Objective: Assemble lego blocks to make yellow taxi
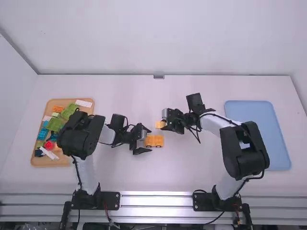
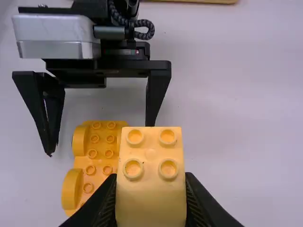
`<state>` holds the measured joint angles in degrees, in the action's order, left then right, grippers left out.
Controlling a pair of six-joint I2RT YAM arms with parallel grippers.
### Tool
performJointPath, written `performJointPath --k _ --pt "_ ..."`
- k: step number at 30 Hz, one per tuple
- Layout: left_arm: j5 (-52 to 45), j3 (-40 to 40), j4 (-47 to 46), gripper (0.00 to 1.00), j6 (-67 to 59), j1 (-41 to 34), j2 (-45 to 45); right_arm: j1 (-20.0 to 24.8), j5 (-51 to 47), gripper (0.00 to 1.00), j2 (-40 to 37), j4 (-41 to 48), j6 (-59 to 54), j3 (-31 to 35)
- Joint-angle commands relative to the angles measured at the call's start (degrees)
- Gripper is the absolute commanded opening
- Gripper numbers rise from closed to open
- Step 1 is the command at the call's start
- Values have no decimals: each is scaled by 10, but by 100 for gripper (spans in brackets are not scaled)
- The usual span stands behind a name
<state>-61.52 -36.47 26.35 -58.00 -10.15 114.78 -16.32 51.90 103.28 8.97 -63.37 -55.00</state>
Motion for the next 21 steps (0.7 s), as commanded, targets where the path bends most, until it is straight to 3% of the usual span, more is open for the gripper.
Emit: performJointPath --k 1,6,13,21 --pt "-24 4 12 99 14 -7 11 2 3 17 -15 3 6 4" --pt "-21 3 18 99 0 -12 13 1 8 11 -5 23 5 5" --pt "5 -24 -26 100 -1 -22 13 -7 62 10 50 -26 53 10" --pt "9 -52 -35 87 1 -30 42 -10 21 11 50 5 -3 10"
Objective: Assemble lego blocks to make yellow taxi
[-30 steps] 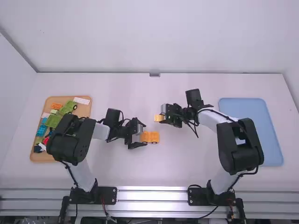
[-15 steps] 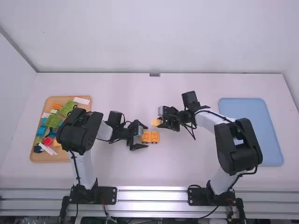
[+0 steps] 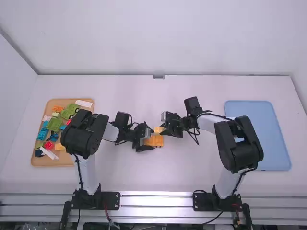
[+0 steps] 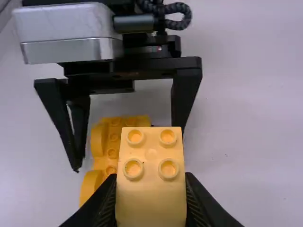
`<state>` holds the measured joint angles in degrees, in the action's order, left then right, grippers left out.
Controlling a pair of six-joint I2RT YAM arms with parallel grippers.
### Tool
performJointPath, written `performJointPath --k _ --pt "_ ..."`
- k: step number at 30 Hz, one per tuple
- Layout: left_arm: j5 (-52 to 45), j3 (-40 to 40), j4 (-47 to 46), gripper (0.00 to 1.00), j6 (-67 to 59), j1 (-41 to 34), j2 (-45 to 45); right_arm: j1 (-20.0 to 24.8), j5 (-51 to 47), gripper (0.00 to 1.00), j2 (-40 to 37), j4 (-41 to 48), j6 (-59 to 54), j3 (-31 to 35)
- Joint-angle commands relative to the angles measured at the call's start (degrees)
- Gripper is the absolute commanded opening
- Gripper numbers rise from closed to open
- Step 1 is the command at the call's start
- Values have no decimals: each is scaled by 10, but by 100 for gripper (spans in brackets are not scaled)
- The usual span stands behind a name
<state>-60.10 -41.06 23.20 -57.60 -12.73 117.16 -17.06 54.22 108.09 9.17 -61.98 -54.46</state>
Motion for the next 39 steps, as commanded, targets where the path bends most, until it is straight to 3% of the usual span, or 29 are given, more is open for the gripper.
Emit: performJointPath --k 1,10,14,19,27,39 --pt "-5 -11 -2 85 4 -8 28 -1 0 11 2 2 -17 5" --pt "-3 -24 9 64 4 -5 45 -3 -8 11 2 5 -30 5" --pt "-3 -28 24 63 17 -5 45 -1 -30 11 2 14 -30 5" --pt "-3 -38 30 55 34 -8 45 -4 -53 11 3 16 -30 12" --pt "54 -39 30 52 60 -9 45 -19 -80 11 3 -72 7 55" --pt "47 -13 31 52 55 -10 45 -19 -77 11 3 -75 0 57"
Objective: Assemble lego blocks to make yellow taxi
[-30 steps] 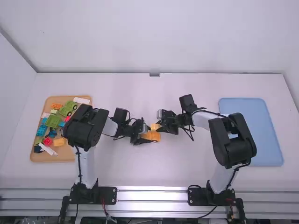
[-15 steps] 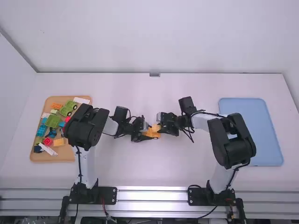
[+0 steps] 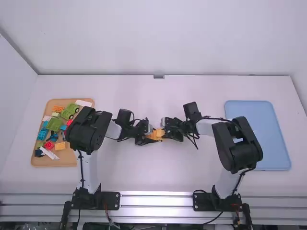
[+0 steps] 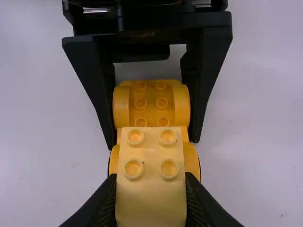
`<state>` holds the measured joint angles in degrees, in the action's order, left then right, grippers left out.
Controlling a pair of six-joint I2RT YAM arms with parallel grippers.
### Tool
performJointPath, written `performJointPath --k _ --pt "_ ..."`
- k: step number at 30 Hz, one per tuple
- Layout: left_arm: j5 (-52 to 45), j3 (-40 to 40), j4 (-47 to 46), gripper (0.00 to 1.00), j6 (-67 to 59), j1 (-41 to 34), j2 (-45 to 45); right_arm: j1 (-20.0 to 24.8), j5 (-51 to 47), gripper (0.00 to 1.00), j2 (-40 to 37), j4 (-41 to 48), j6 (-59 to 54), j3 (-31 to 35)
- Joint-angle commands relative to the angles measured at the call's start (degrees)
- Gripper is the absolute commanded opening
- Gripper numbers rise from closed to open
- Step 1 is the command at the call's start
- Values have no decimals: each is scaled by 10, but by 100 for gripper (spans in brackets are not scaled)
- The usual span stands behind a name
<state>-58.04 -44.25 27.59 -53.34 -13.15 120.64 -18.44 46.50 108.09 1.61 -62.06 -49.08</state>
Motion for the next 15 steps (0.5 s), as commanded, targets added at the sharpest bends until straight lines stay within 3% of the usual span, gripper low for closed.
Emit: performJointPath --k 1,15 --pt "26 20 -14 51 12 -6 10 -8 1 11 3 1 1 4" --pt "22 22 -30 46 11 -11 10 -12 -15 11 3 2 -15 12"
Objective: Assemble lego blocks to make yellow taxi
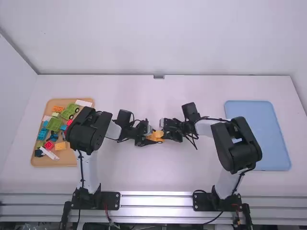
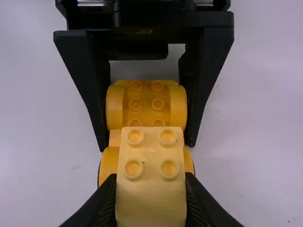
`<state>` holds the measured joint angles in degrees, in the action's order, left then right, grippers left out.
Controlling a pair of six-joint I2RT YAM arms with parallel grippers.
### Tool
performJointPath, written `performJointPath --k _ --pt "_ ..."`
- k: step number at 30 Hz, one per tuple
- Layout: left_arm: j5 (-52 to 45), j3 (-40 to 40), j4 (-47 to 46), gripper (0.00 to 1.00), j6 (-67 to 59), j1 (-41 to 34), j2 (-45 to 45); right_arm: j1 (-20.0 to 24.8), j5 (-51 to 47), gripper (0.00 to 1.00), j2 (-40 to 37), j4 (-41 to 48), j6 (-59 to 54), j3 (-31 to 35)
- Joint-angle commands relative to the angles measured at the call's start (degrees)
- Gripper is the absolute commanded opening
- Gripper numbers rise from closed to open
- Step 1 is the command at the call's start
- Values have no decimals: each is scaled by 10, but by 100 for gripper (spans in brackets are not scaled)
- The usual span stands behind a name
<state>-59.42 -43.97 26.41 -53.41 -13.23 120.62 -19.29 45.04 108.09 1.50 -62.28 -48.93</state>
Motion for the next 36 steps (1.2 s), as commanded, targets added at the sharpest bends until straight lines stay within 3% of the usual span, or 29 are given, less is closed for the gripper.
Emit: performJointPath --k 1,10,12,17,22,28,33,36 --pt "36 19 -19 46 11 -10 10 -4 0 11 3 4 -14 11" --pt "35 19 -17 49 11 -10 10 -5 0 11 3 2 -9 13" --pt "35 19 -17 49 11 -10 10 -6 1 22 3 2 -10 13" --pt "35 19 -17 50 11 -8 10 -6 1 36 3 -2 -9 13" --pt "36 19 -17 50 11 -7 10 -7 3 64 3 -3 -10 13" --pt "36 19 -17 50 13 -7 10 0 41 62 3 -11 -10 13" --pt "36 19 -17 50 13 -7 10 34 63 60 3 4 -17 13" --pt "36 19 -17 50 12 -7 10 48 94 48 3 16 -44 14"
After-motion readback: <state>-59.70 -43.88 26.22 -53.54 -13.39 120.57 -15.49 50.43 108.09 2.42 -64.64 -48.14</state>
